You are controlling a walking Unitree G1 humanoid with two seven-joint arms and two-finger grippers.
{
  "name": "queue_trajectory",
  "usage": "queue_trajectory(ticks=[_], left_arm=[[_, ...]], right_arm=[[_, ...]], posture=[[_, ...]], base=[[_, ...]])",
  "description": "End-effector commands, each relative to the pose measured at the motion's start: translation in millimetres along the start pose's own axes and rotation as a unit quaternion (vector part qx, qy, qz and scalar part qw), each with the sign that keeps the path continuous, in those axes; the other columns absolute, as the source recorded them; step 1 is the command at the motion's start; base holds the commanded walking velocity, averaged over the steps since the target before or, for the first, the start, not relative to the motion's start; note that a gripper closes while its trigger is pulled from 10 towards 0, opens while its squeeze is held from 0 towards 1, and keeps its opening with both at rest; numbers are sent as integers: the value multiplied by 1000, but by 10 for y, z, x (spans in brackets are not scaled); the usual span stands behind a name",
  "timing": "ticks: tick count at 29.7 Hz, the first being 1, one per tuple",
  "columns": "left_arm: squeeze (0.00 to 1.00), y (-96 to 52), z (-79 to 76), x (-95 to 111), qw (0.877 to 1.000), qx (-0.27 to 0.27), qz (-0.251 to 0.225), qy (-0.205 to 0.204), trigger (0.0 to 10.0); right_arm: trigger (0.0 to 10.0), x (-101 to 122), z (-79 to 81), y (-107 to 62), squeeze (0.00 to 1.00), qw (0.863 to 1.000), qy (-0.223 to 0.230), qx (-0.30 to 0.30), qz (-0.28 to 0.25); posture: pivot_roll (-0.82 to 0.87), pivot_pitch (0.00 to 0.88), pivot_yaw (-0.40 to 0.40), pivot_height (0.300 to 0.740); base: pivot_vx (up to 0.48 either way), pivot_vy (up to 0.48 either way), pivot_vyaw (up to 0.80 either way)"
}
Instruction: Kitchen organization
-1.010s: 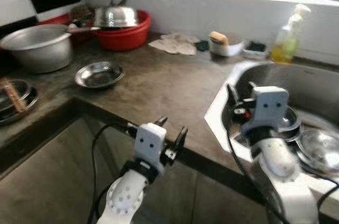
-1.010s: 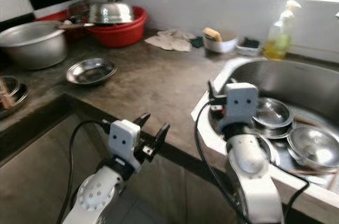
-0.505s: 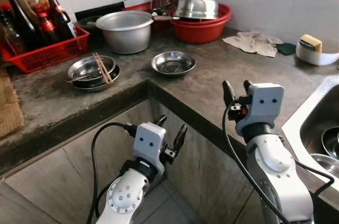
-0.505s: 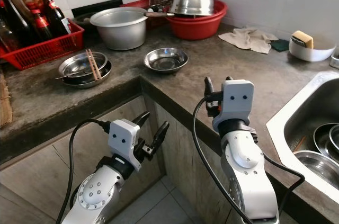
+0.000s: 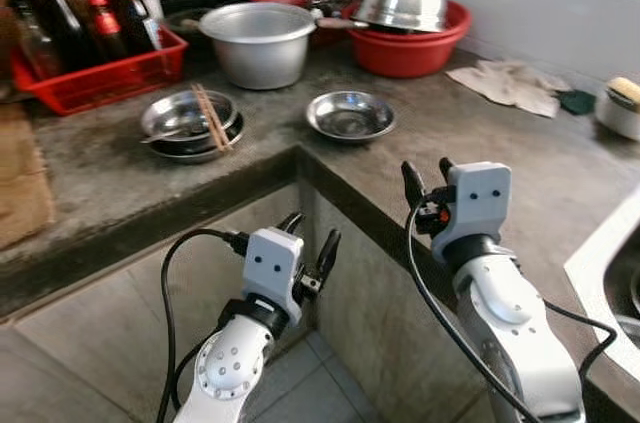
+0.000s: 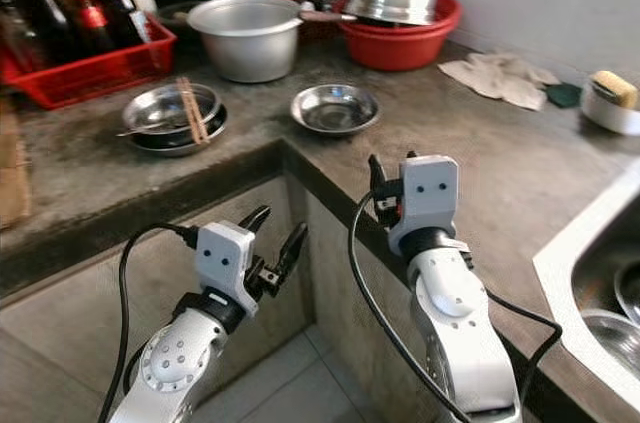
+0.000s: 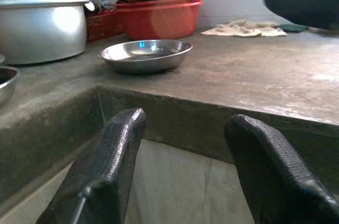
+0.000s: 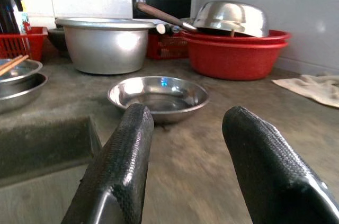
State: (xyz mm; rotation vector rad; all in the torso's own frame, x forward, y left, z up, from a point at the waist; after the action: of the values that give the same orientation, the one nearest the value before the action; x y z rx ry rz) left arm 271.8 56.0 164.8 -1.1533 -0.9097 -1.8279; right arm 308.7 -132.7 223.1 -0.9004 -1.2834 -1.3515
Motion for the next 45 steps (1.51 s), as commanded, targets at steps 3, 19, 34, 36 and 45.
queue_trajectory(ticks=[3, 19, 34, 36, 45], left_arm=[[0, 4, 20, 0, 1000, 0, -1, 10, 10000], [0, -1, 14, -29, 1000, 6, 5, -8, 10000], [0, -44, -33, -10, 1000, 5, 7, -12, 10000], [0, -52, -38, -15, 1000, 5, 9, -12, 10000], [0, -88, -46, -30, 1000, 10, 17, -15, 10000]], right_arm=[[10000, -1, -16, 38, 0, 1000, 8, -2, 2], [10000, -5, -47, 124, 0, 1000, 11, 6, 10], [10000, -251, -121, 684, 1000, 994, 9, 2, 113], [10000, -246, -132, 745, 416, 993, 10, -4, 116], [10000, -239, -170, 1098, 0, 986, 39, -45, 154]], posture=[[188, 83, -9, 740], [188, 74, -16, 740], [205, 93, -37, 740], [208, 96, -44, 740], [215, 120, -55, 740]], base=[[464, 0, 0], [137, 0, 0], [0, 0, 0], [0, 0, 0], [0, 0, 0]])
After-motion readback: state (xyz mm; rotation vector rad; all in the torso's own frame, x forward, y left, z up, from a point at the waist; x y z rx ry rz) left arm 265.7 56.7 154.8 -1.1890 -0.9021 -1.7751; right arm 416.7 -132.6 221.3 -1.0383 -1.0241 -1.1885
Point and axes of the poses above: a point about 5 cm out from each wrist's last joint towards the gripper, its own y axis pointing out of the wrist towards the gripper, its own x axis along the axis of the wrist's last joint, z = x × y, the point moved 4 cm from there along y, pointing out of the wrist towards the gripper, and after that the axes turned 12 degrees about y, right-handed, at the moved point
